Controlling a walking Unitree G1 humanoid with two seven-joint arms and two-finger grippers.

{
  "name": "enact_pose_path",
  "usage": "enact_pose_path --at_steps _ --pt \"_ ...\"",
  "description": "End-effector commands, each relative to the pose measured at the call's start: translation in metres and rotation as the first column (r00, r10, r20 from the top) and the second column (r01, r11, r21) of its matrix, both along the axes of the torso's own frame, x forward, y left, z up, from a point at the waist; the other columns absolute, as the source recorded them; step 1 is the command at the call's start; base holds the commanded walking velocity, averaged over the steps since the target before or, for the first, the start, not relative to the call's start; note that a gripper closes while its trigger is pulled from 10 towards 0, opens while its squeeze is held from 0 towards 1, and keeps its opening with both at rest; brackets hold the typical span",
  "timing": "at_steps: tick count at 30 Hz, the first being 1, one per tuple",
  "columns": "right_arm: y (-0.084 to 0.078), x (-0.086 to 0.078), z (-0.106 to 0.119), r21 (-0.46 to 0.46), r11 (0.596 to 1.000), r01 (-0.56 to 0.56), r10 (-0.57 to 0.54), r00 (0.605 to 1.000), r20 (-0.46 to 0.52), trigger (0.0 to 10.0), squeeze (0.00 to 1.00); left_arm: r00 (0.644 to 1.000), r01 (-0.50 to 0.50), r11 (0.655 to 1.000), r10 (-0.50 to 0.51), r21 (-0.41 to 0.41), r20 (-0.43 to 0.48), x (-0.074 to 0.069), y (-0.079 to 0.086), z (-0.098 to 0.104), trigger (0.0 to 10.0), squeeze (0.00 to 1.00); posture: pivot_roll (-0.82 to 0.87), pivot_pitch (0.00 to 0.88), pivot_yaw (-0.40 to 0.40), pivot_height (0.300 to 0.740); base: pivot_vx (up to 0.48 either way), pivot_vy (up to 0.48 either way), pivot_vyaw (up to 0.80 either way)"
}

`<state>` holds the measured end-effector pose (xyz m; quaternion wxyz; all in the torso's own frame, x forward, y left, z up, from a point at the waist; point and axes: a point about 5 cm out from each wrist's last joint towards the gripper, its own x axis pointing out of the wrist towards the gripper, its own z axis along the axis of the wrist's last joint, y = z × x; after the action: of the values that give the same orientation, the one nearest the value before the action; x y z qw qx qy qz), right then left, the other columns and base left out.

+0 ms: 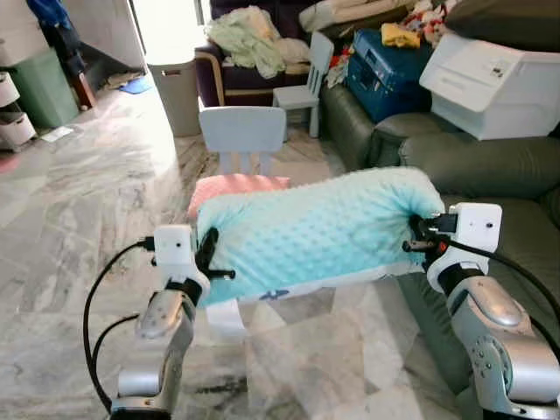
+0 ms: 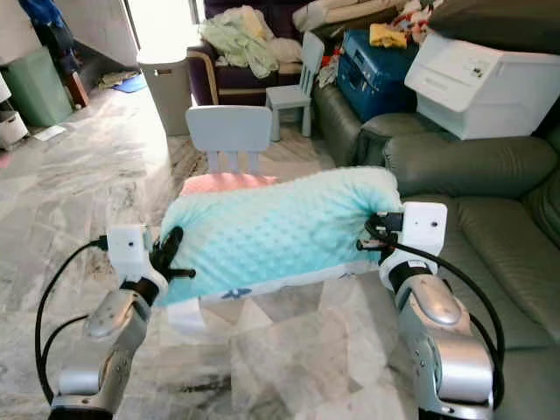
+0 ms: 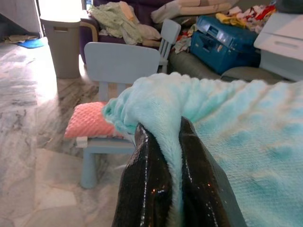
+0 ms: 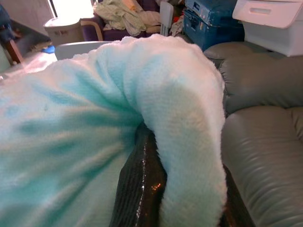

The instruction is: Move the pillow to the sofa

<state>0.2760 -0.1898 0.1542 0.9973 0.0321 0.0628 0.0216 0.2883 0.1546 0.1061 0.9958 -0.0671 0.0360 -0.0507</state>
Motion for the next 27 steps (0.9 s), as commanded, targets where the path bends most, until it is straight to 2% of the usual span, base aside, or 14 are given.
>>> enact_pose_path --at_steps 1,4,9,16,21,27 --pt "-0.002 0.001 0.005 -0.004 1.000 0.008 -0.007 1.000 0.020 10.0 0.00 0.999 -0.018 1.000 0.018 0.004 0.037 0.007 0.004 0.009 10.0 0.00 -0.10 0.000 0.021 0.740 0.000 0.000 -0.73" --pt "-0.003 0.000 0.005 -0.009 1.000 0.009 -0.009 1.000 0.018 10.0 0.00 0.999 -0.024 1.000 0.024 0.002 0.043 0.011 0.010 0.011 10.0 0.00 -0.10 0.000 0.023 0.740 0.000 0.000 -0.73" --pt "-0.002 0.000 0.004 -0.014 1.000 0.008 -0.008 1.000 0.017 10.0 0.00 0.998 -0.019 0.999 0.017 0.043 0.055 0.013 0.016 0.012 10.0 0.00 -0.09 0.000 0.026 0.740 0.000 0.000 -0.73" --pt "0.000 0.000 0.003 -0.016 1.000 0.002 -0.002 1.000 0.017 10.0 0.00 0.997 -0.027 0.999 0.025 0.034 0.079 0.015 0.022 0.015 10.0 0.00 -0.09 0.000 0.027 0.740 0.000 0.000 -0.73" --pt "0.002 0.000 0.004 -0.018 1.000 -0.005 0.005 1.000 0.022 10.0 0.00 0.998 -0.023 0.999 0.025 -0.022 0.057 0.017 0.027 0.014 10.0 0.00 -0.09 0.000 0.031 0.740 0.000 0.000 -0.74" --pt "0.003 0.000 0.004 -0.020 1.000 -0.007 0.008 1.000 0.029 10.0 0.00 0.998 -0.028 0.998 0.031 -0.049 0.048 0.016 0.030 0.012 10.0 0.00 -0.09 0.000 0.035 0.740 0.048 0.000 -0.73"
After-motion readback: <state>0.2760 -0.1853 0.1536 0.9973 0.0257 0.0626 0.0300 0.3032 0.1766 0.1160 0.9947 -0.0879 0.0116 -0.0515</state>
